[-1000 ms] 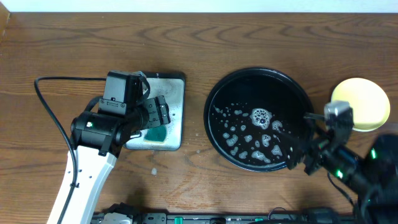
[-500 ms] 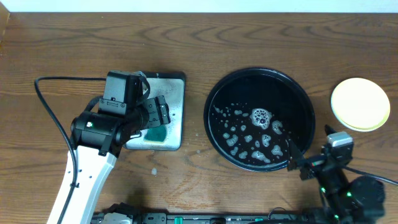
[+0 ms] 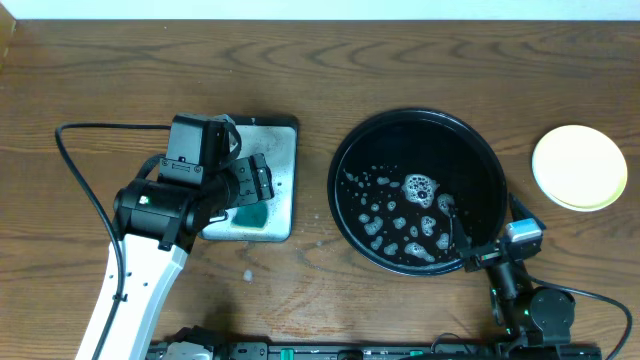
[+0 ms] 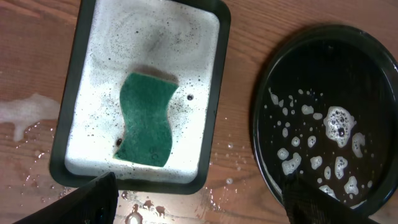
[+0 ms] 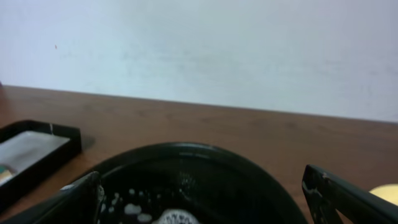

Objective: Clean dirty plates on tray and stack at the side

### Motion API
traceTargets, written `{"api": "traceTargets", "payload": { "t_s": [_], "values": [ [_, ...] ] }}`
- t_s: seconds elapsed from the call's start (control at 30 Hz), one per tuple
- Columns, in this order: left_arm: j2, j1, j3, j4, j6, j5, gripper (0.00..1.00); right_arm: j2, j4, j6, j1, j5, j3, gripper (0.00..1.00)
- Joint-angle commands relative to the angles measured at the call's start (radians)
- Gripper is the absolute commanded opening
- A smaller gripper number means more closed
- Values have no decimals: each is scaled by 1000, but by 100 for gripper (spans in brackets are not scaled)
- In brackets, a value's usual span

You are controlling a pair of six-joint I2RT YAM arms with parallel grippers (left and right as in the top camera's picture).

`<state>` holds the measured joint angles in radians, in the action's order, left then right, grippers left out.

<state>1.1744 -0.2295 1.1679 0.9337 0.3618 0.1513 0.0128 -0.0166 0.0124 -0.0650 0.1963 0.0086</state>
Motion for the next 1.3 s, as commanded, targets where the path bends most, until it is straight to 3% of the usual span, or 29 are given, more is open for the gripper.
{"api": "traceTargets", "payload": {
  "t_s": [0.0,0.23,0.67,0.83,1.03,1.27],
  "values": [
    [-1,6,21,0,-6,-2,84,-8,-7,-10,-8,-5,-3,99],
    [-1,6,21,0,-6,-2,84,-8,79,-10,-8,-6,-3,99],
    [-2,6,21,0,-6,-2,85,-5,74,-10,-8,-5,-3,99],
    [-95,6,-1,-14,-14,-39,84,-4,74,-10,-8,-5,-3,99],
    [-348,52,-132,-207,-27,-88,85,-4,74,-10,-8,-5,-3,99],
    [-681,77,-471,-539,-171,-68,85,-4,74,-10,-8,-5,-3,99]
  ]
}}
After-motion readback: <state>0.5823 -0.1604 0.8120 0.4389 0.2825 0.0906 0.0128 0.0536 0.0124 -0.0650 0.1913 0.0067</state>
